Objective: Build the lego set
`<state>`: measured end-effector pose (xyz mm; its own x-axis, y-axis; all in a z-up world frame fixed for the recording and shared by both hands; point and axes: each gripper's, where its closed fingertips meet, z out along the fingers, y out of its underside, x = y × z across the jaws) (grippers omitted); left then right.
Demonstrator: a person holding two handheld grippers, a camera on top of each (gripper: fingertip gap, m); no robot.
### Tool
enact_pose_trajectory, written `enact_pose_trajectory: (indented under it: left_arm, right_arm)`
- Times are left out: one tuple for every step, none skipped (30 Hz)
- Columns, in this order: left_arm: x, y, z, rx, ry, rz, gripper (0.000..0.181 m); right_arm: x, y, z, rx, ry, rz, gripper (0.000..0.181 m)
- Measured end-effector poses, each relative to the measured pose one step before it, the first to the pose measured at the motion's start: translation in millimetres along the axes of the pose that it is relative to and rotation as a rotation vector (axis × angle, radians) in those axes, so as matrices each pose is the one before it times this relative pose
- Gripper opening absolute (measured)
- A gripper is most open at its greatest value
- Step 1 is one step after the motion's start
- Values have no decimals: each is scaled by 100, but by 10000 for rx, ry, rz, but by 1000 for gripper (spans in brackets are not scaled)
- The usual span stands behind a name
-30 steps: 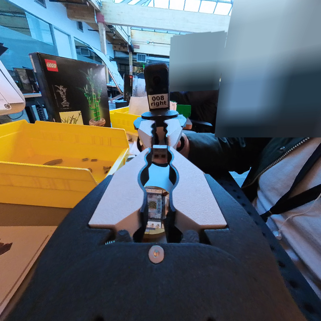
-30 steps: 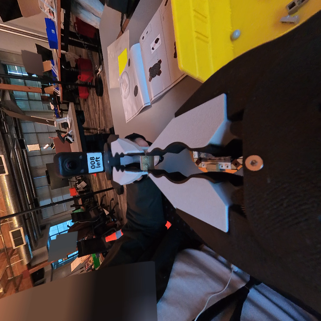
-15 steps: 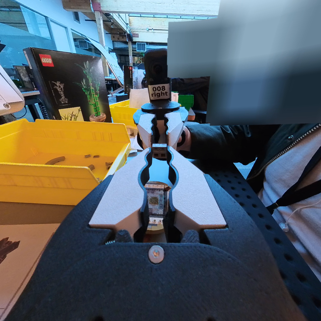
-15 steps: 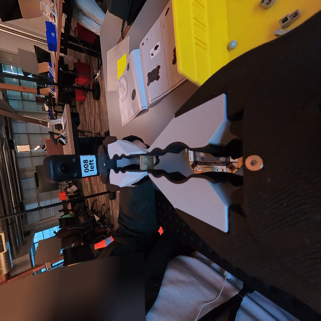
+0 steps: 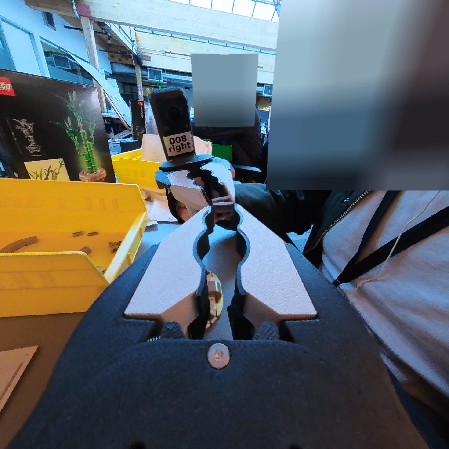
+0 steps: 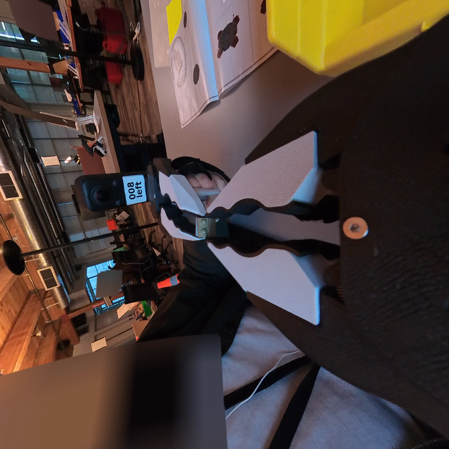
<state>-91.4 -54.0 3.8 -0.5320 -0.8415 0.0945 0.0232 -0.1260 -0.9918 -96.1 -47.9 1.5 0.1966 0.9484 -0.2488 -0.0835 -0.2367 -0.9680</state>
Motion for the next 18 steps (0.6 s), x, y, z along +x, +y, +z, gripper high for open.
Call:
enact_pose_trajectory:
  left_arm:
    - [-158,-240,-68,209,-74,-52,13]
    - [-101,-222,-127,198,3,-75,13]
    - [-116,-124,-168,116,11,-81,13]
    - [-292,-91,-187,88,-120,-8,13]
    - [-264,-165,-197,141,-136,56,13]
    - [-208,-172,-165,124,-130,56,14]
    - [-335,-118,-126,61,-235,112,13]
    - [-360,47,-67,-52,-304,268,14]
    - [-639,439,-16,-355,-563,527,14]
    - [-902,834,12,-683,-867,901,14]
    - [-861,1034,48,-904,-960,1272,14]
    - [-673,1085,116,-1004,-901,1340,14]
    - [-507,817,186,-895,-789,1139,14]
    - [-320,517,257,-693,-618,825,15]
    - [1,490,352,-660,-295,517,15]
    - [-32,724,432,-800,-218,296,15]
    - [-537,882,413,-865,-486,185,15]
    - [-569,1139,430,-1023,-422,57,15]
  right_arm:
    - [-63,-190,-132,168,-134,143,13]
    - [-150,-524,-251,349,-214,229,13]
    - [50,-567,-370,307,-56,144,13]
    - [361,-444,-496,163,211,-50,13]
    - [818,-252,-611,-13,567,-237,12]
    - [1243,98,-657,-246,875,-427,13]
    - [1189,382,-596,-395,837,-542,13]
    - [897,188,-477,-218,628,-436,13]
    - [666,-183,-385,24,463,-258,13]
    - [430,-515,-348,262,279,-96,13]
    - [402,-534,-313,291,248,-11,13]
    - [549,-308,-282,172,330,-49,13]
    - [646,6,-236,-13,390,-155,13]
    - [668,293,-138,-183,407,-234,13]
    - [623,445,-49,-265,369,-235,13]
    - [494,398,11,-226,298,-182,13]
    - [299,285,61,-153,177,-86,13]
    - [193,216,73,-119,112,-10,13]
